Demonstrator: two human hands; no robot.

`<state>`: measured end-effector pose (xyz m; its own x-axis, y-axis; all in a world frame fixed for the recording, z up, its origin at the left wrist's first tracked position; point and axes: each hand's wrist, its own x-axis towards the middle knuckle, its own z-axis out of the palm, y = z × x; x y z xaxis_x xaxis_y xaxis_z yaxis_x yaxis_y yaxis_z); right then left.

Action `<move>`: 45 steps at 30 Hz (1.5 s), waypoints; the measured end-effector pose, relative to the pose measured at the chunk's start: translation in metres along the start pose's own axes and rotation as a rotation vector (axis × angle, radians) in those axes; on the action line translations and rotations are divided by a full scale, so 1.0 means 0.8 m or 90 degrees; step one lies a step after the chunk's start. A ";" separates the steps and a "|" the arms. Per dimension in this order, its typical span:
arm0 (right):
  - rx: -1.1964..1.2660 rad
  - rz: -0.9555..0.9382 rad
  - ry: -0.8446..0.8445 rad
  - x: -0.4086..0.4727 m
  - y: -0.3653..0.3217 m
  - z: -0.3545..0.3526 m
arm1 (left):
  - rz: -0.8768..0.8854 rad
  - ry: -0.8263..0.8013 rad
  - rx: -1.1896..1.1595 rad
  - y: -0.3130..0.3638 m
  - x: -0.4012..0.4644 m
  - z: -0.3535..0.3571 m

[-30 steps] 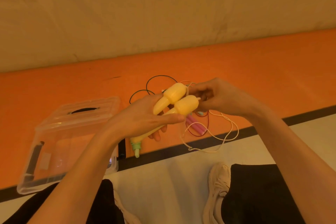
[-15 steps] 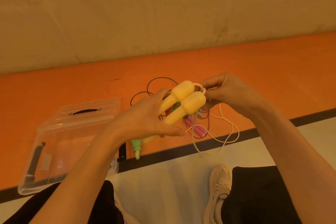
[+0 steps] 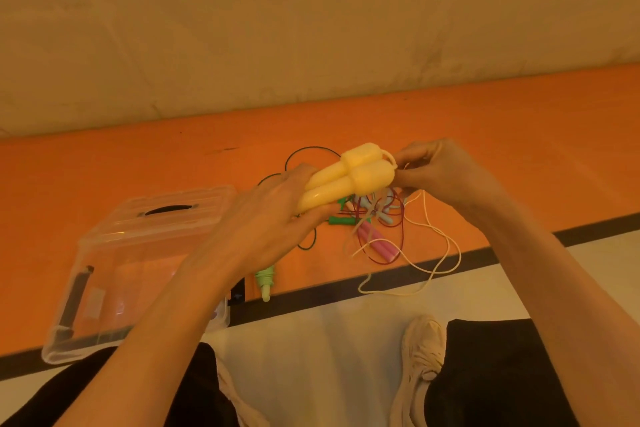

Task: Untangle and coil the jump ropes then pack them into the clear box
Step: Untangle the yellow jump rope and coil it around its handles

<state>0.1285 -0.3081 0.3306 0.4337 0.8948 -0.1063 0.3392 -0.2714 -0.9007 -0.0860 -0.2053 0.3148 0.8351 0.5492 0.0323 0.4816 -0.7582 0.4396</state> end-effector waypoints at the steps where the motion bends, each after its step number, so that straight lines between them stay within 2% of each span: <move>1: 0.015 0.003 0.002 0.001 0.000 -0.001 | 0.004 -0.020 -0.017 0.000 0.000 -0.001; 4: 0.023 0.000 -0.027 0.000 -0.001 -0.001 | 0.002 -0.035 -0.056 -0.001 0.002 -0.002; 9: 0.069 -0.028 -0.083 -0.006 -0.006 0.000 | -0.015 0.016 -0.065 -0.006 0.000 -0.008; 11: 0.076 -0.041 -0.065 -0.007 -0.006 0.001 | -0.008 0.048 -0.059 -0.007 -0.002 -0.008; 15: -0.035 -0.130 -0.001 -0.007 -0.005 0.009 | -0.003 0.093 -0.078 -0.006 -0.004 -0.010; 17: -0.017 -0.157 0.010 -0.008 -0.008 0.010 | -0.003 0.106 -0.086 -0.006 -0.005 -0.011; 20: 0.021 -0.142 0.007 -0.009 -0.011 0.007 | 0.002 0.097 -0.080 -0.008 -0.006 -0.012; 27: -0.001 -0.130 -0.032 -0.011 -0.009 0.004 | 0.013 0.034 -0.093 -0.015 -0.008 -0.010; 32: -0.059 -0.182 0.052 -0.006 -0.003 0.004 | -0.004 0.020 -0.155 -0.012 -0.005 -0.006; 41: 0.359 -0.084 -0.084 -0.009 -0.010 0.005 | 0.001 0.000 -0.427 0.010 0.002 0.006; 45: 0.397 -0.088 -0.103 -0.008 -0.008 0.004 | -0.001 -0.062 -0.568 0.018 0.004 0.020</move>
<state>0.1210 -0.3109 0.3359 0.2740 0.9617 0.0100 -0.1848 0.0629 -0.9808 -0.0725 -0.2201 0.3065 0.8730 0.4869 -0.0268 0.1302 -0.1798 0.9750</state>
